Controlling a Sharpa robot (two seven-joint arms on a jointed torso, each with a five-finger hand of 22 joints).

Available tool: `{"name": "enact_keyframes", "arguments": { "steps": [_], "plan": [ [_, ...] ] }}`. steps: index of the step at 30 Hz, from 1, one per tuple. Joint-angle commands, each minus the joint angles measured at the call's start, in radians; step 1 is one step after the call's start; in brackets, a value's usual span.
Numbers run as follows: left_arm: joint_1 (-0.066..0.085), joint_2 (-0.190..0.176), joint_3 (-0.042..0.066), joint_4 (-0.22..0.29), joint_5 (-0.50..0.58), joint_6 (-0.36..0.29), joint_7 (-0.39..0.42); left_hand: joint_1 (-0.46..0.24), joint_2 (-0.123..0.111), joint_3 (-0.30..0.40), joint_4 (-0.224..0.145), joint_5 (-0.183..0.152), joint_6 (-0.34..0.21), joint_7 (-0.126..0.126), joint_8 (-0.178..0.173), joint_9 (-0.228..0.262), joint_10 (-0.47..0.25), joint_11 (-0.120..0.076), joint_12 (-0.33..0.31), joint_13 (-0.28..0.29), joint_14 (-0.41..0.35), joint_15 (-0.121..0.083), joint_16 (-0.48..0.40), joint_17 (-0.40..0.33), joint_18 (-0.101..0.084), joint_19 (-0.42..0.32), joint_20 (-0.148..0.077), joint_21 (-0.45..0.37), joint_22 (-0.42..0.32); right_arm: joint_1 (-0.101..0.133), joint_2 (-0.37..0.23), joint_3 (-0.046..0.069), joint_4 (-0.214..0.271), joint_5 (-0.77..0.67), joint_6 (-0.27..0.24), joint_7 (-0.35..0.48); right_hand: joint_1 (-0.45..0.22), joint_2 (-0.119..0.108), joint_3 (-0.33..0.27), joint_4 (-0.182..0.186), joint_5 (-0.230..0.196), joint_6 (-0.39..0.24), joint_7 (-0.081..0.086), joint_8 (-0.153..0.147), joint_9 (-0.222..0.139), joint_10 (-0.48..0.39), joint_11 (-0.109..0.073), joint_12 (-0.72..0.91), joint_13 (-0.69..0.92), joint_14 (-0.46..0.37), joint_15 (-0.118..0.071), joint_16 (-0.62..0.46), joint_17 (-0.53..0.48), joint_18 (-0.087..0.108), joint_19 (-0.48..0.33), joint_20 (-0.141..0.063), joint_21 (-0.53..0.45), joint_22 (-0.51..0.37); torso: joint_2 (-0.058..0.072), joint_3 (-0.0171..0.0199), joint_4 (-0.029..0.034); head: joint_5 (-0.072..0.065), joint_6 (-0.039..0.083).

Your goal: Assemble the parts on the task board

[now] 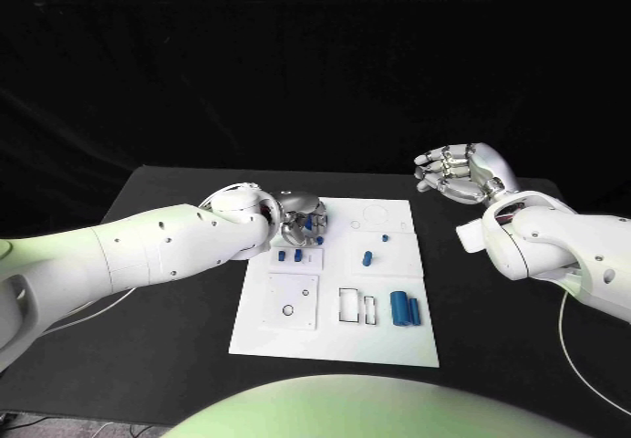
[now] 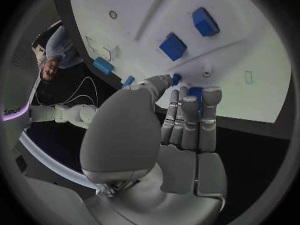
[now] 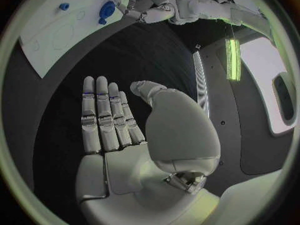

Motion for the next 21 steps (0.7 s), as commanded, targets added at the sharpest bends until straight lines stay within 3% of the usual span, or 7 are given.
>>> {"name": "enact_keyframes", "arguments": {
  "steps": [1,21],
  "plan": [
    [0.000,0.008,0.000,-0.003,-0.010,0.027,-0.008,0.009,0.004,0.006,-0.001,-0.002,0.010,0.000,-0.004,-0.002,0.009,-0.001,-0.007,-0.003,0.009,-0.001,0.008,0.006,-0.015,0.009,-0.002,0.010,0.008,0.000,0.001,0.000,0.002,-0.005,0.012,0.004,0.003,0.005,-0.001,-0.005,0.005,0.000,0.007,-0.003,-0.001,0.003,0.001,-0.003,-0.001,0.002,0.004,-0.003,-0.002,0.012,0.002,0.005,0.003,-0.002,0.001,-0.0007,0.0006,0.000,0.000],
    [-0.001,0.042,-0.004,-0.046,-0.011,0.038,-0.010,0.007,0.010,0.017,0.000,-0.002,0.028,-0.004,-0.013,-0.012,0.030,-0.006,-0.022,-0.019,0.039,-0.006,0.044,0.034,-0.023,0.035,-0.007,0.053,0.049,0.000,0.001,0.000,0.004,-0.005,0.015,0.004,0.003,0.005,-0.001,-0.005,0.005,0.000,0.007,-0.003,-0.001,0.003,0.001,-0.003,-0.001,0.002,0.004,-0.003,-0.002,0.012,0.002,0.005,0.003,-0.002,0.002,-0.0010,0.0011,-0.007,0.000]
  ]
}}
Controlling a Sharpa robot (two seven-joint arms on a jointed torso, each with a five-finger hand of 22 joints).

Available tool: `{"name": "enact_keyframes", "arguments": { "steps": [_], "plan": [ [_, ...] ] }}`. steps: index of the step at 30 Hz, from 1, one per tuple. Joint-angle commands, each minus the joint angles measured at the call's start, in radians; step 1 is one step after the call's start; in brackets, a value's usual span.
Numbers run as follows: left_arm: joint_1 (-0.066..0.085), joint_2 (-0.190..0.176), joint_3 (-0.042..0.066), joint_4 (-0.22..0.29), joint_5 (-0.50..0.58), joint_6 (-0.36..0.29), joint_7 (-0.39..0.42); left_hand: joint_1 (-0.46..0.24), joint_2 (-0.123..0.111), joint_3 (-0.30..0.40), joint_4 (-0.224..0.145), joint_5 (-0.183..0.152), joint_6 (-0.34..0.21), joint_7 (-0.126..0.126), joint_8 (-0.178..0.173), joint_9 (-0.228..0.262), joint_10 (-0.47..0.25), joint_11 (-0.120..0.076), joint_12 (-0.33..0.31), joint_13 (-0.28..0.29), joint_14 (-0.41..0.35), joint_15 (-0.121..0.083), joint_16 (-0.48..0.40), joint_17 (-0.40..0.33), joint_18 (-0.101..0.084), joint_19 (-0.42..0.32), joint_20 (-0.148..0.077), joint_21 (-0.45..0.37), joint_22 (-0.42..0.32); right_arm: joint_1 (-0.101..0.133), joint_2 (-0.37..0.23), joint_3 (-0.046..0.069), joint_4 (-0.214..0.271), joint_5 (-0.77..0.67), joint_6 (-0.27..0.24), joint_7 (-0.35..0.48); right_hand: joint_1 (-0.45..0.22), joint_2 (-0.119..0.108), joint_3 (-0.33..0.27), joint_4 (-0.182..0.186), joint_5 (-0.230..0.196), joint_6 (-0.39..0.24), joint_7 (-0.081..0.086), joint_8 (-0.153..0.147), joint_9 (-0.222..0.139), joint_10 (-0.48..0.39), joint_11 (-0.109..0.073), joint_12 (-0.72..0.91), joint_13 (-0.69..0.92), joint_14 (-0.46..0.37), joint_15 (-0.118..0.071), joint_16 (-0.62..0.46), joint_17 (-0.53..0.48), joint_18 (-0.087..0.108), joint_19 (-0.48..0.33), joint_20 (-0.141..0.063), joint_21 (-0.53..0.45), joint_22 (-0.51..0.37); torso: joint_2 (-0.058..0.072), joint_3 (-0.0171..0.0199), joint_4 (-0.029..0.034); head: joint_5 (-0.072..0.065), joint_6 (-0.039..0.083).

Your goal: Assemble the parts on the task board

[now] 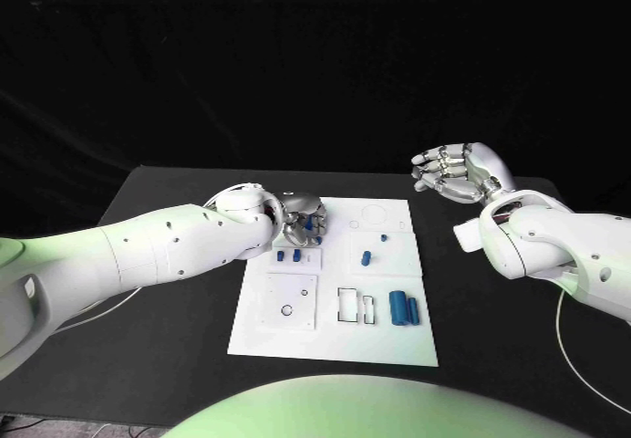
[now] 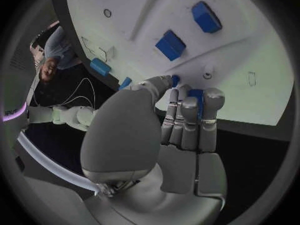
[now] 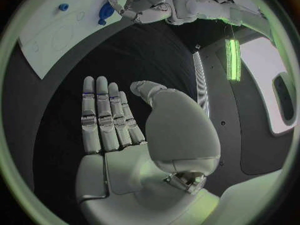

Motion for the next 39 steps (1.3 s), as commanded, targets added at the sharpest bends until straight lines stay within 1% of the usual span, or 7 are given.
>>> {"name": "enact_keyframes", "arguments": {
  "steps": [1,9,17,23,25,32,39],
  "plan": [
    [0.000,0.007,0.000,-0.007,-0.006,0.030,-0.003,0.003,0.006,0.008,-0.001,-0.002,0.008,0.002,-0.004,-0.001,0.008,0.000,-0.003,-0.002,0.009,-0.001,0.006,0.002,-0.008,0.008,-0.001,0.006,0.003,0.000,0.000,0.000,0.003,-0.005,0.014,0.004,0.003,0.005,-0.001,-0.005,0.005,0.000,0.007,-0.003,-0.001,0.003,0.001,-0.003,-0.002,0.002,0.004,-0.003,-0.002,0.012,0.002,0.005,0.003,-0.002,0.000,0.0006,0.0000,0.000,0.000],
    [-0.003,0.018,-0.001,-0.022,-0.003,0.051,-0.001,0.004,0.010,0.011,-0.003,-0.003,0.014,0.002,-0.006,-0.004,0.016,-0.001,-0.005,-0.005,0.021,-0.001,0.019,0.018,-0.012,0.020,-0.001,0.023,0.020,0.000,0.000,0.000,0.003,-0.006,0.014,0.003,0.003,0.007,-0.001,-0.007,0.006,0.000,0.008,-0.004,-0.002,0.002,0.002,-0.005,-0.001,0.002,0.005,-0.005,-0.003,0.011,0.002,0.006,0.003,-0.008,-0.001,0.0003,-0.0013,-0.001,0.000],
    [-0.004,0.021,-0.002,-0.029,-0.003,0.065,-0.003,0.007,0.017,0.015,-0.009,-0.003,0.032,0.003,-0.005,-0.006,0.038,-0.003,-0.004,-0.008,0.044,-0.001,0.043,0.045,-0.014,0.028,-0.001,0.039,0.035,0.000,0.001,0.000,0.002,-0.006,0.014,0.003,0.003,0.007,-0.001,-0.007,0.006,0.000,0.008,-0.004,-0.002,0.002,0.002,-0.005,-0.001,0.002,0.005,-0.005,-0.003,0.011,0.002,0.006,0.003,-0.008,-0.002,0.0016,0.0010,-0.001,0.000],
    [-0.005,0.025,-0.003,-0.030,0.000,0.065,0.002,0.007,0.022,0.017,-0.012,-0.003,0.043,0.000,-0.004,-0.007,0.049,-0.006,-0.005,-0.010,0.052,-0.004,0.052,0.052,-0.017,0.037,-0.002,0.052,0.047,0.000,0.003,0.000,0.001,-0.007,0.015,0.003,0.003,0.007,-0.001,-0.007,0.006,0.000,0.008,-0.004,-0.002,0.002,0.002,-0.005,-0.001,0.002,0.005,-0.005,-0.003,0.011,0.002,0.006,0.003,-0.008,-0.002,0.0008,0.0006,-0.001,0.000],
    [-0.005,0.027,-0.003,-0.030,0.001,0.065,0.002,0.006,0.026,0.018,-0.013,-0.004,0.055,-0.004,-0.003,-0.007,0.060,-0.011,-0.007,-0.012,0.066,-0.006,0.062,0.068,-0.020,0.048,-0.003,0.066,0.061,0.000,0.004,0.000,0.001,-0.007,0.015,0.003,0.003,0.007,-0.001,-0.007,0.006,0.000,0.008,-0.004,-0.002,0.002,0.002,-0.005,-0.001,0.002,0.005,-0.005,-0.003,0.011,0.002,0.006,0.003,-0.008,-0.002,0.0006,0.0007,-0.001,0.000],
    [-0.006,0.030,-0.003,-0.035,0.003,0.051,0.006,0.004,0.043,0.034,-0.021,-0.002,0.087,-0.008,-0.009,-0.008,0.097,-0.017,-0.029,-0.022,0.090,-0.013,0.075,0.079,-0.026,0.070,-0.010,0.093,0.086,0.000,0.004,0.000,0.001,-0.007,0.015,0.003,0.003,0.007,-0.001,-0.007,0.006,0.001,0.008,-0.003,-0.002,0.003,0.002,-0.005,-0.001,0.003,0.005,-0.005,-0.004,0.011,0.002,0.006,0.004,-0.010,-0.001,0.0002,-0.0003,-0.003,0.000],
    [-0.007,0.029,-0.004,-0.041,0.013,0.020,0.011,-0.005,0.045,0.048,-0.028,-0.003,0.106,0.001,-0.023,-0.010,0.130,-0.012,-0.068,-0.037,0.095,-0.010,0.075,0.068,-0.029,0.081,-0.008,0.107,0.099,0.000,0.004,0.000,0.001,-0.007,0.015,0.005,0.003,0.008,-0.001,-0.008,0.006,0.001,0.008,-0.003,-0.002,0.003,0.002,-0.005,-0.001,0.003,0.005,-0.005,-0.004,0.011,0.002,0.006,0.004,-0.010,-0.002,0.0011,0.0007,-0.004,0.000]
  ]
}}
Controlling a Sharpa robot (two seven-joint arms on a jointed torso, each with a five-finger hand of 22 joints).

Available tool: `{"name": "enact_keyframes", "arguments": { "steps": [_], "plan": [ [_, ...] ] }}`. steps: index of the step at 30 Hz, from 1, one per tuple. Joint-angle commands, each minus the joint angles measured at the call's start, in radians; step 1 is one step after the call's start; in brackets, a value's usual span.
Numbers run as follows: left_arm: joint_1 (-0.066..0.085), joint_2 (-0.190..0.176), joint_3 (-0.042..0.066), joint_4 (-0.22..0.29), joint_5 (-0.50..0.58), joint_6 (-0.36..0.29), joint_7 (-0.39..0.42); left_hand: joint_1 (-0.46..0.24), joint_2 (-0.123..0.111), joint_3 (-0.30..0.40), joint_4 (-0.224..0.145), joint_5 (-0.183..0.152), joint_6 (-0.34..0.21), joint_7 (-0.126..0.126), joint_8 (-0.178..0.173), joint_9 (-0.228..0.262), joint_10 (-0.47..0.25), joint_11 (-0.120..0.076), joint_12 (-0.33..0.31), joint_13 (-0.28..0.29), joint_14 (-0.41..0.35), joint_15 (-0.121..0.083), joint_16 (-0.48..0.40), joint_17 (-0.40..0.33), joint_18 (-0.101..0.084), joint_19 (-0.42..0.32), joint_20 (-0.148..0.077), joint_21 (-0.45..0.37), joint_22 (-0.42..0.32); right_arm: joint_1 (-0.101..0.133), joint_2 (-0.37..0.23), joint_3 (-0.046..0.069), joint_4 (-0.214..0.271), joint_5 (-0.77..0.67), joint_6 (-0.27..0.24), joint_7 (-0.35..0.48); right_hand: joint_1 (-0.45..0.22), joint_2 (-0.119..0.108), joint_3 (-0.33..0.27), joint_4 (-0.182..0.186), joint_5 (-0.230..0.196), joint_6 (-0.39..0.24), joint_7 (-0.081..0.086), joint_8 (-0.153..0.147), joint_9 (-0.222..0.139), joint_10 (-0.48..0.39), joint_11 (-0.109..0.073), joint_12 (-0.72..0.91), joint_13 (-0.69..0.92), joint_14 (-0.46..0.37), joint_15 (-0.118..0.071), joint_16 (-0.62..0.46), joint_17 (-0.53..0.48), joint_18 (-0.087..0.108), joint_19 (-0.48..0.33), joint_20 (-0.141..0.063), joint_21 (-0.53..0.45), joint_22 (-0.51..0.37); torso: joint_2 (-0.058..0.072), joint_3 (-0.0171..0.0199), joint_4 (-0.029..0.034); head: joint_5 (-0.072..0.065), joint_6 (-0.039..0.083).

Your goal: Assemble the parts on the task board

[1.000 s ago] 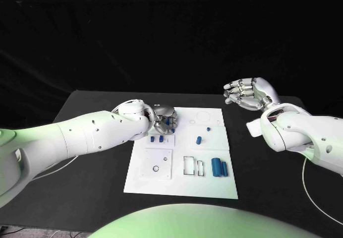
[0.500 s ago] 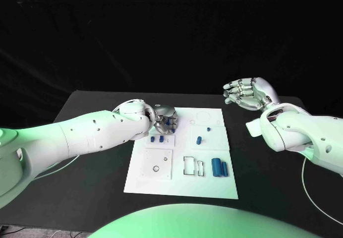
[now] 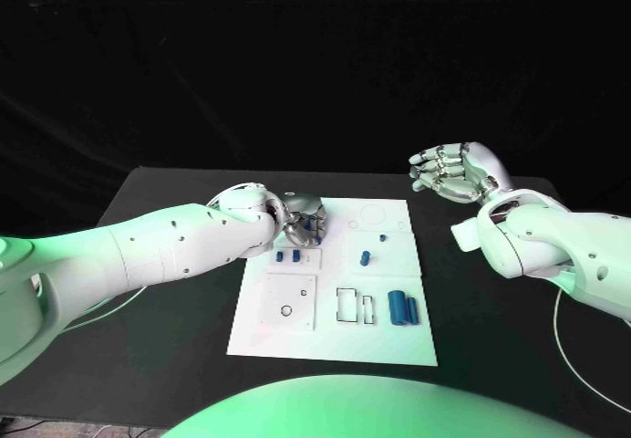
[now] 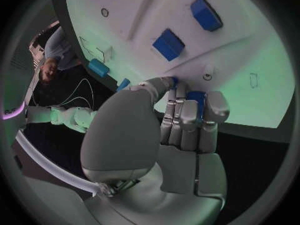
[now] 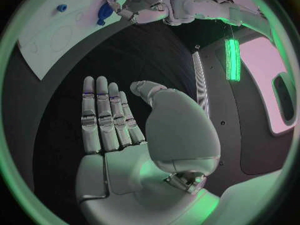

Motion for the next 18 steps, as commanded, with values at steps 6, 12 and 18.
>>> {"name": "enact_keyframes", "arguments": {
  "steps": [6,12,18],
  "plan": [
    [-0.007,-0.005,-0.004,0.003,0.026,-0.039,0.022,-0.006,0.006,0.013,-0.009,-0.002,0.022,0.000,-0.012,0.002,0.033,-0.001,-0.036,-0.011,0.015,0.002,0.008,0.001,-0.016,0.019,-0.001,0.016,0.014,0.000,0.002,0.000,-0.001,-0.007,0.014,0.005,0.003,0.008,-0.001,-0.008,0.006,0.001,0.008,-0.003,-0.001,0.003,0.002,-0.005,-0.001,0.003,0.005,-0.005,-0.001,0.011,0.002,0.006,0.004,-0.001,-0.001,0.0001,-0.0002,0.000,0.000],
    [-0.009,-0.026,-0.001,0.025,0.050,-0.067,0.036,-0.009,0.001,0.018,-0.015,0.000,0.027,0.001,-0.019,0.002,0.045,-0.001,-0.056,-0.016,0.018,0.003,0.009,-0.001,-0.016,0.020,-0.001,0.017,0.015,0.000,0.002,0.000,-0.002,-0.008,0.014,0.005,0.003,0.008,-0.001,-0.008,0.006,0.001,0.008,-0.003,-0.001,0.003,0.002,-0.005,-0.001,0.003,0.005,-0.005,-0.001,0.011,0.002,0.006,0.004,-0.001,0.000,-0.0002,0.0006,-0.001,0.000],
    [-0.009,-0.064,0.010,0.069,0.080,-0.084,0.039,-0.020,-0.002,0.021,-0.016,0.001,0.036,0.001,-0.023,0.003,0.056,0.000,-0.075,-0.020,0.021,0.003,0.011,-0.003,-0.017,0.021,-0.001,0.019,0.016,-0.001,0.002,0.000,-0.005,-0.008,0.015,0.004,0.003,0.008,-0.001,-0.008,0.006,0.001,0.008,-0.003,-0.001,0.003,0.002,-0.005,-0.001,0.003,0.005,-0.005,-0.001,0.011,0.002,0.006,0.004,-0.001,-0.002,-0.0001,0.0025,0.000,0.000]
  ]
}}
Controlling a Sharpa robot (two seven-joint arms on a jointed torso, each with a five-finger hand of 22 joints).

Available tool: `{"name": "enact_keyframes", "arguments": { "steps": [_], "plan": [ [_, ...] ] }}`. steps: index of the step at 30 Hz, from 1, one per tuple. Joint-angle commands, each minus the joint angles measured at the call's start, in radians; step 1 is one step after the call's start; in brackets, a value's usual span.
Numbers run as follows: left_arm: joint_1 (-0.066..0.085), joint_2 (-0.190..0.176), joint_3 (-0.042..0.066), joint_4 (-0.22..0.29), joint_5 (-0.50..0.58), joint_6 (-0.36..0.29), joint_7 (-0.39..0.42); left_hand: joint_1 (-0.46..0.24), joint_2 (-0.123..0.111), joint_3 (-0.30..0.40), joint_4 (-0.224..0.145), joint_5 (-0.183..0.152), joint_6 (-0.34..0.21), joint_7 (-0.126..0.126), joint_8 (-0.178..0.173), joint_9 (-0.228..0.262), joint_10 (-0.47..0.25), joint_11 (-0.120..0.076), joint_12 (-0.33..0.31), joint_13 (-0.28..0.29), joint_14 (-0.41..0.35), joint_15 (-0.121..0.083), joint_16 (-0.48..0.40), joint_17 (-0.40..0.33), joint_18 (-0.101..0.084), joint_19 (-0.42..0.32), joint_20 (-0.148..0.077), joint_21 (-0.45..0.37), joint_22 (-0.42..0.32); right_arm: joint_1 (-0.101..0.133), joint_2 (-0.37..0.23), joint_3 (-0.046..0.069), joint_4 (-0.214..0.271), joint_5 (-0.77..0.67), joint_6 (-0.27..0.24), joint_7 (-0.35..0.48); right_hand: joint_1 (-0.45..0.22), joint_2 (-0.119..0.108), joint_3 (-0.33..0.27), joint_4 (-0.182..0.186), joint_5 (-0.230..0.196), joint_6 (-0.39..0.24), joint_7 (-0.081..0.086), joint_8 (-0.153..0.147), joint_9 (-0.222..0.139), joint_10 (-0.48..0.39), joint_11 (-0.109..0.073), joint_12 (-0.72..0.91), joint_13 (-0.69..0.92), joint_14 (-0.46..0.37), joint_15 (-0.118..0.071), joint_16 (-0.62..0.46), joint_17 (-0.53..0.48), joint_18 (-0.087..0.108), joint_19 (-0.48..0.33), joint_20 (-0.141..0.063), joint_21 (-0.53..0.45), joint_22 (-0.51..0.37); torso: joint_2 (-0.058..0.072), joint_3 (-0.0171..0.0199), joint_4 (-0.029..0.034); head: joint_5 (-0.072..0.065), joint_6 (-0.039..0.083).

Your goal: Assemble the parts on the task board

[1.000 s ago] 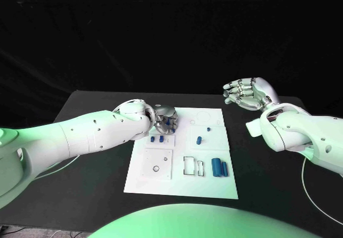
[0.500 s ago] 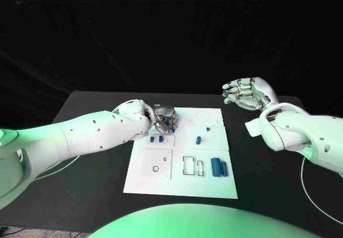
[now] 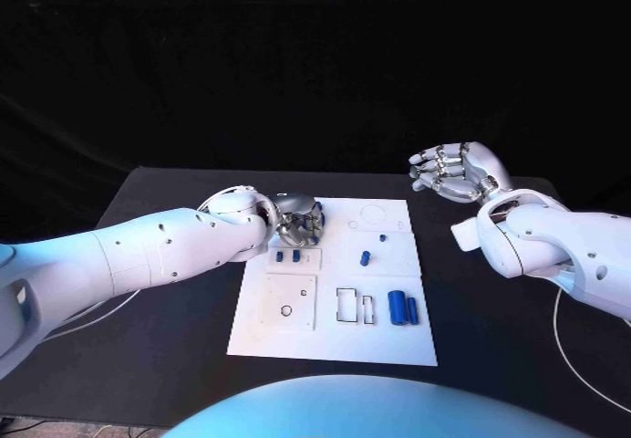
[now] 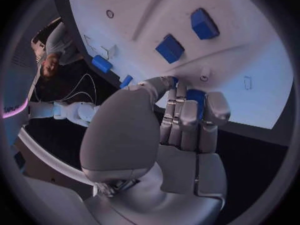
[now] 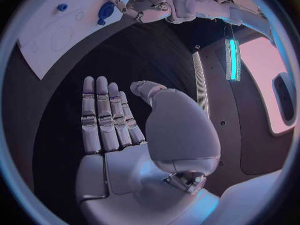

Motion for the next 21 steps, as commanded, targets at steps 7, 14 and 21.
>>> {"name": "enact_keyframes", "arguments": {
  "steps": [7,14,21],
  "plan": [
    [0.001,-0.061,0.025,0.074,0.063,-0.039,0.009,-0.018,-0.002,0.007,0.001,0.001,0.012,0.001,-0.006,0.002,0.013,-0.001,-0.018,-0.004,0.009,0.004,0.006,-0.002,-0.017,0.007,0.001,0.007,0.003,-0.001,0.001,0.000,-0.005,-0.007,0.015,0.005,0.003,0.008,-0.001,-0.008,0.006,0.001,0.008,-0.003,-0.001,0.003,0.002,-0.005,-0.001,0.003,0.005,-0.005,-0.001,0.012,0.002,0.006,0.004,-0.001,-0.004,0.0011,0.0046,0.002,0.005],
    [0.001,-0.108,0.036,0.100,0.076,-0.020,-0.003,-0.020,-0.003,0.008,0.000,0.001,0.014,0.001,-0.007,0.003,0.017,-0.001,-0.023,-0.005,0.009,0.003,0.006,-0.004,-0.017,0.008,0.001,0.007,0.003,-0.001,0.001,0.000,-0.006,-0.007,0.015,0.004,0.003,0.008,-0.001,-0.008,0.006,0.001,0.008,-0.003,-0.001,0.003,0.002,-0.005,-0.001,0.003,0.005,-0.005,-0.001,0.012,0.002,0.006,0.004,-0.001,-0.004,0.0011,0.0051,0.002,0.004],
    [0.001,-0.127,0.037,0.091,0.085,-0.011,-0.005,-0.018,-0.005,0.022,-0.007,0.003,0.015,0.003,-0.017,0.002,0.023,0.002,-0.045,-0.009,0.007,0.005,0.005,-0.009,-0.017,0.006,0.001,0.006,0.003,-0.002,0.001,0.000,-0.007,-0.007,0.014,0.003,0.003,0.008,0.000,-0.009,0.006,0.002,0.007,-0.003,-0.001,0.003,0.002,-0.005,-0.001,0.004,0.005,-0.006,-0.002,0.012,0.003,0.005,0.004,-0.004,-0.003,0.0001,0.0062,0.002,0.003]
  ]
}}
